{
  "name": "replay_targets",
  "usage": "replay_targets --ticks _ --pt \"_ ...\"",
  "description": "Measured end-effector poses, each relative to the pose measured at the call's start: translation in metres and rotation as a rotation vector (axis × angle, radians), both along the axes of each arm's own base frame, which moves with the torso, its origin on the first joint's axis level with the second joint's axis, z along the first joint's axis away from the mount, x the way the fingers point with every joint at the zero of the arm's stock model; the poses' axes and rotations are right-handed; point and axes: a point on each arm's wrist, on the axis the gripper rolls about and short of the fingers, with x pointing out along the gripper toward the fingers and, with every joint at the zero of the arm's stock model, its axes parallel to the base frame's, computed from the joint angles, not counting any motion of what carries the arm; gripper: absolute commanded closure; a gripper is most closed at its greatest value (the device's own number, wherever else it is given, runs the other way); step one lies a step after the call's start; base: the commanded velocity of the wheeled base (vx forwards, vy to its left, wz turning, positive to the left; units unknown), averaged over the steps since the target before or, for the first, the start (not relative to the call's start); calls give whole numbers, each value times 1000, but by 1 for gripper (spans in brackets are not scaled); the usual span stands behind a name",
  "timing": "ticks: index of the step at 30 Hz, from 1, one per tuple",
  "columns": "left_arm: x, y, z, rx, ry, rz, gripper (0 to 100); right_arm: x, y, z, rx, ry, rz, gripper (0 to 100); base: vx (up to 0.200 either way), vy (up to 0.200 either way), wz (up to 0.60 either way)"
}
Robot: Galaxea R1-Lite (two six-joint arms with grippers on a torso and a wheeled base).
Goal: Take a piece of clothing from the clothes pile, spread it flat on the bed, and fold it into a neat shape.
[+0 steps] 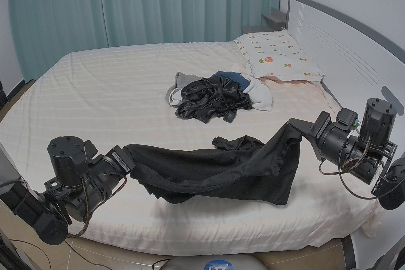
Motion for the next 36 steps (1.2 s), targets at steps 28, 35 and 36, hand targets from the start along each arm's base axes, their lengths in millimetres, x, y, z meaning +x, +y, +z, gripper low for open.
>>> replay_targets --ticks 28,35,36 --pt "-2 2 12 -10 -47 31 100 2 8 -2 9 -164 -48 100 0 200 0" --pt "-4 3 14 -12 -52 31 100 1 8 -4 6 -161 -46 100 0 200 0" --pt "-4 3 13 -11 -52 31 100 1 8 -4 6 -160 -46 100 0 200 0"
